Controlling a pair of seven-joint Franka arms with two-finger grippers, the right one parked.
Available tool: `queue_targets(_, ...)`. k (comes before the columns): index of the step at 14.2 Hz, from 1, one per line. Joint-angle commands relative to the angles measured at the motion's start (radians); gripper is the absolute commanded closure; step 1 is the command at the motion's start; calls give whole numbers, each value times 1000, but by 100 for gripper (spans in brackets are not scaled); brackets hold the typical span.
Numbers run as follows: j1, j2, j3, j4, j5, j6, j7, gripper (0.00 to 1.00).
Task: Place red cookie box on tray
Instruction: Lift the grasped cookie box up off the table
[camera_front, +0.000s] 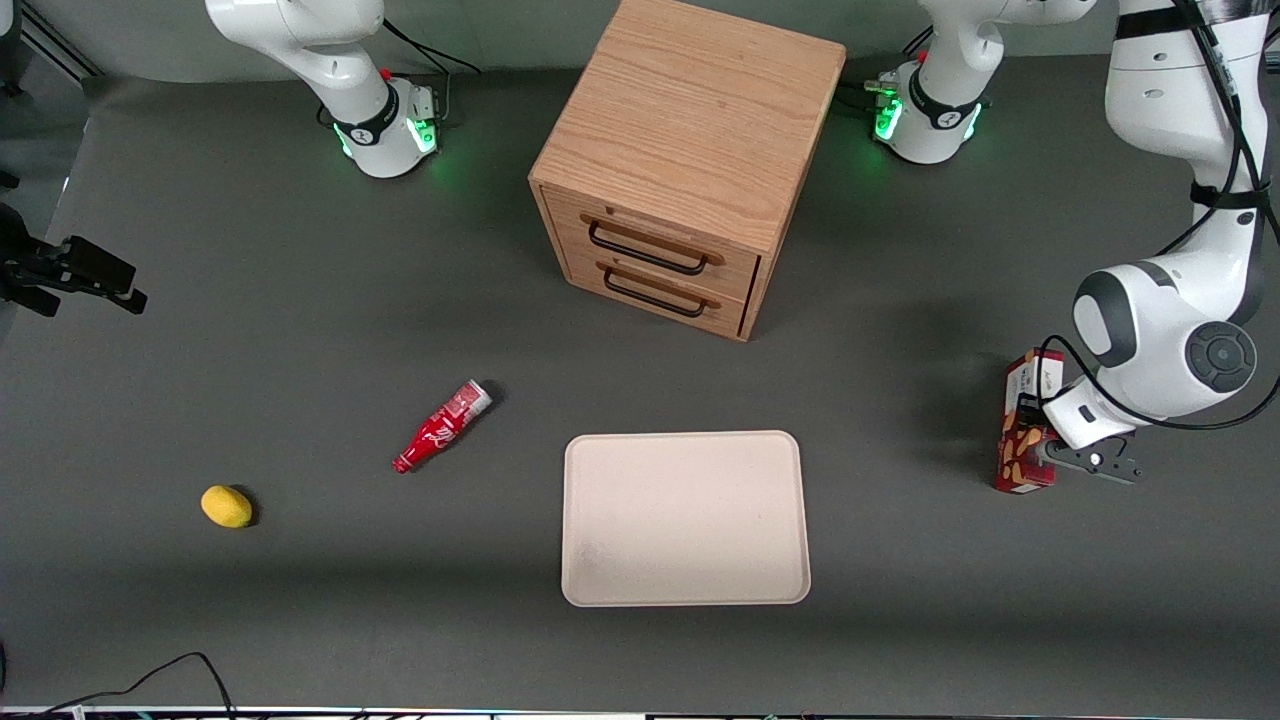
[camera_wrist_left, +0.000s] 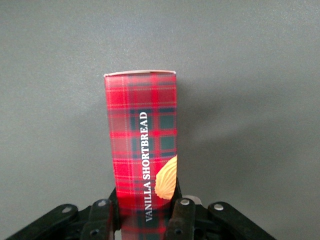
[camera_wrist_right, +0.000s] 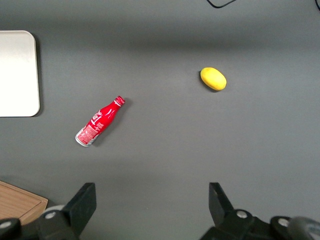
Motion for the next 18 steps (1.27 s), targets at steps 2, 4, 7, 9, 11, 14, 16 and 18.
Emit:
queue_targets(2,-7,-54,2,-2,-20,-62,9,100)
queue_targets(4,-18,-118,5,35,-12,-180,-14,100)
queue_targets(7,-19,-157,5,209,50,-481,-49,100)
queue_targets(9,-21,-157,4,366,73,-672,-92,100)
queue_targets(11,-24,-157,1,521,94,-822,-100,100)
queue_targets(14,-39,-140,1,742,86,-1019,-146,100)
queue_targets(16,-45,-127,-13,761,71,-1018,-160,100)
queue_targets(18,-48,-106,-86,777,63,-1006,-289,100)
